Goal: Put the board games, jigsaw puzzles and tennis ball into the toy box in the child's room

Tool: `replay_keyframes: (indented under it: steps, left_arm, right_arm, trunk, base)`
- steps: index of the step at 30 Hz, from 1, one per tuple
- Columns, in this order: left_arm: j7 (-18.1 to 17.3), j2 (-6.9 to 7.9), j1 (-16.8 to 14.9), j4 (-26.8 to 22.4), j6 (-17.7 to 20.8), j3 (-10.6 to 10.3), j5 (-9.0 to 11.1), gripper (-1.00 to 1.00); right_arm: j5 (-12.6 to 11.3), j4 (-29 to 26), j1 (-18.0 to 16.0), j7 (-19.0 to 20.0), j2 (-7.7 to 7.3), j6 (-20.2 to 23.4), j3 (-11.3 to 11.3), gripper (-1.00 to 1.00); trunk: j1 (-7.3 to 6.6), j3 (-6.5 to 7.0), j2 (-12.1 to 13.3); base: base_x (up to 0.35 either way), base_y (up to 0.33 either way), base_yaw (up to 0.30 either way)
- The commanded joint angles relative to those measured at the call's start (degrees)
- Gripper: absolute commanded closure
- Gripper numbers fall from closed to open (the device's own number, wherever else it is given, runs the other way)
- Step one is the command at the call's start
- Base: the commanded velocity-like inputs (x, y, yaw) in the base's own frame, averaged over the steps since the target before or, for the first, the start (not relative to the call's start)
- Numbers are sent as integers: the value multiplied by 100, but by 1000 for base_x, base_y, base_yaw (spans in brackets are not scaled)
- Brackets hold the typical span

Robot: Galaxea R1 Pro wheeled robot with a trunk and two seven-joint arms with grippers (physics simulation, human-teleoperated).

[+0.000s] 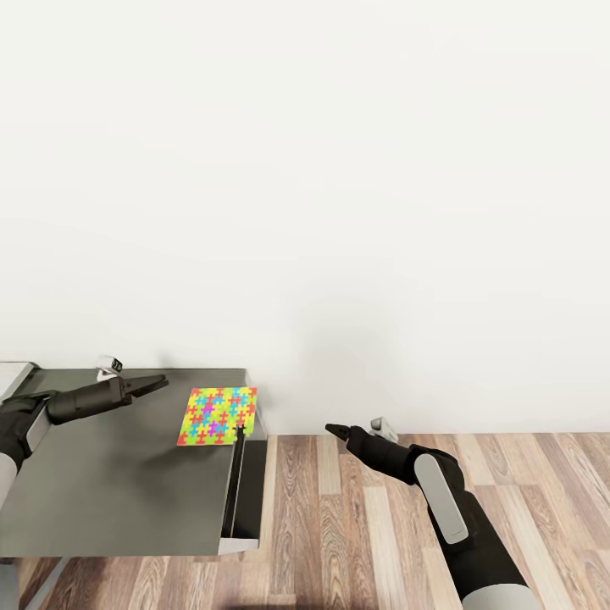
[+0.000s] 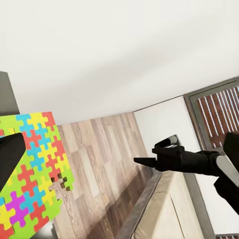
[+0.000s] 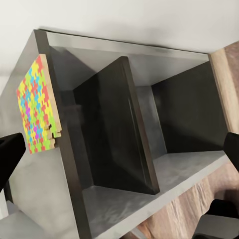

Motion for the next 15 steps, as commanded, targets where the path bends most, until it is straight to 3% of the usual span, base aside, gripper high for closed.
replay_keyframes:
  steps: [1, 12, 15]
  left_arm:
    - [-23, 0, -4, -1, 74, 2, -5, -100]
    - [-23, 13, -4, -12, 220, 20, 64, -100]
    - [-23, 183, 1, -12, 595, 21, 194, -100]
  right_arm:
    - [28, -2, -3, 28, 2, 24, -8, -100]
    - [52, -2, -3, 28, 11, 19, 1, -100]
    - [54, -14, -2, 28, 11, 17, 3, -100]
  trunk:
    - [3, -9, -10]
    - [3, -9, -10]
    - [3, -9, -10]
  base:
    - [0, 0, 0]
    - [0, 0, 0]
    - [0, 0, 0]
